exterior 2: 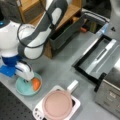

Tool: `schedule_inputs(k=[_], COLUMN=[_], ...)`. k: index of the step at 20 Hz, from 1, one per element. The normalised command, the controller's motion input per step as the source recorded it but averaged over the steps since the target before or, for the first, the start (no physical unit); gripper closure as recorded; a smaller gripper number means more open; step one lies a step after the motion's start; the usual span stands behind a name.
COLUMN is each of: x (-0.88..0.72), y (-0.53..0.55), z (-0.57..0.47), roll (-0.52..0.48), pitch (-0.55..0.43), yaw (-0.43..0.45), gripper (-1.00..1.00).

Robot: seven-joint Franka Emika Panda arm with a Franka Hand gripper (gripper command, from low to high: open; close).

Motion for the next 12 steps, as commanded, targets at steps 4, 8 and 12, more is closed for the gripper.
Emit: schedule_inputs(k=[4,8,12], x=[0.22,0.20,0.18], y=[-0.10,-0.09,-0.07], z=[0.16,0.21,0.31], roll=[-0.043,-0.081,-0.173], pitch=[0.132,0.185,0.250], yaw=[0.174,0.140,0.067], gripper=[-1.00,-1.00,-1.00])
